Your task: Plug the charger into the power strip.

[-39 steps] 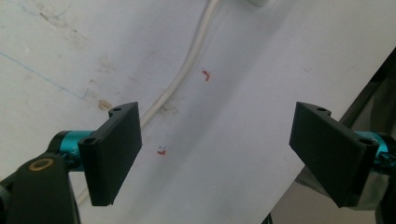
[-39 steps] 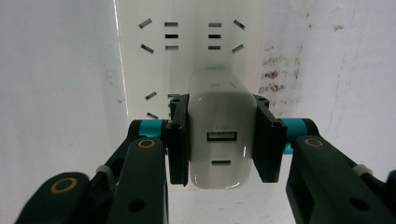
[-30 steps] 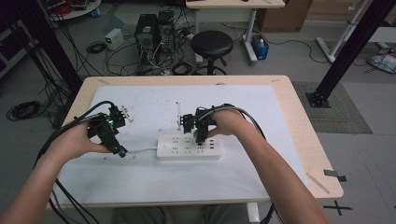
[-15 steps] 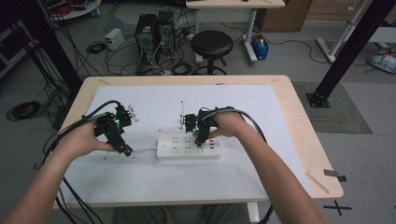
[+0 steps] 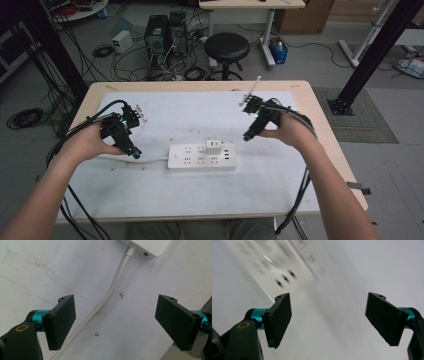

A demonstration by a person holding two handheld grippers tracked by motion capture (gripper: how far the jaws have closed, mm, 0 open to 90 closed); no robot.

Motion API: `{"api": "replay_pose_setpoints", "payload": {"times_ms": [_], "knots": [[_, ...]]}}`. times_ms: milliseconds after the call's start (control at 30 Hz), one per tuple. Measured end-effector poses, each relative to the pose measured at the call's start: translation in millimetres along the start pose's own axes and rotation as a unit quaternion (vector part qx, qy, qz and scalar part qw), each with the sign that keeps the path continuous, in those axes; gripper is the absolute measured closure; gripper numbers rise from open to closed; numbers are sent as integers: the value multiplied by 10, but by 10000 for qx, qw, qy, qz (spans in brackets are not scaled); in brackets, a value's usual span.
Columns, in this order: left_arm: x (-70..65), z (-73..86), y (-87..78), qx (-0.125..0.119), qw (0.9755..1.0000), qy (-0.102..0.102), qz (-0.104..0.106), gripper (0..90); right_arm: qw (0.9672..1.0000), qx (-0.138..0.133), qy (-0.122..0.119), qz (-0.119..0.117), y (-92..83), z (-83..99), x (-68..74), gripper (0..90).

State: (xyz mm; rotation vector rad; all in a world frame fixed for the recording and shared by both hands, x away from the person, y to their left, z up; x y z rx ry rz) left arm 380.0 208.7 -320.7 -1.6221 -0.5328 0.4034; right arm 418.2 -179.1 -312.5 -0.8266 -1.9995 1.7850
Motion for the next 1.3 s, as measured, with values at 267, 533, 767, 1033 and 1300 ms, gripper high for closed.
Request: {"api": "replay_pose_setpoints", "payload": {"times_ms": [267, 533, 767, 1033, 1300], "knots": [[51, -69, -93, -56, 9999, -117, -93, 169, 9909, 618, 1187, 137, -75, 573, -305, 172], [45, -112, -134, -39, 9999, -114, -111, 169, 9909, 542, 1232, 39, -149, 676, -324, 172], [23, -125, -182, -46, 9998, -89, -155, 169, 9912, 534, 1212, 13, -131, 669, -334, 172], [16, -138, -175, 22, 9998, -74, -183, 169, 9913, 620, 1161, 35, -74, 656, -328, 172], [4, -145, -183, -5, 9998, -67, -205, 169, 9910, 573, 1206, -30, -77, 675, -346, 172]]}}
Point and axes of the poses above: each handheld gripper's, and its own axes: y roughly forward along the jaws, z roughly out of its underside, x roughly to its left, the point moved 2 cm from there along y, roughly forward along the jaws, and after that the axes turned 5 degrees about x, right-handed, at the moved point
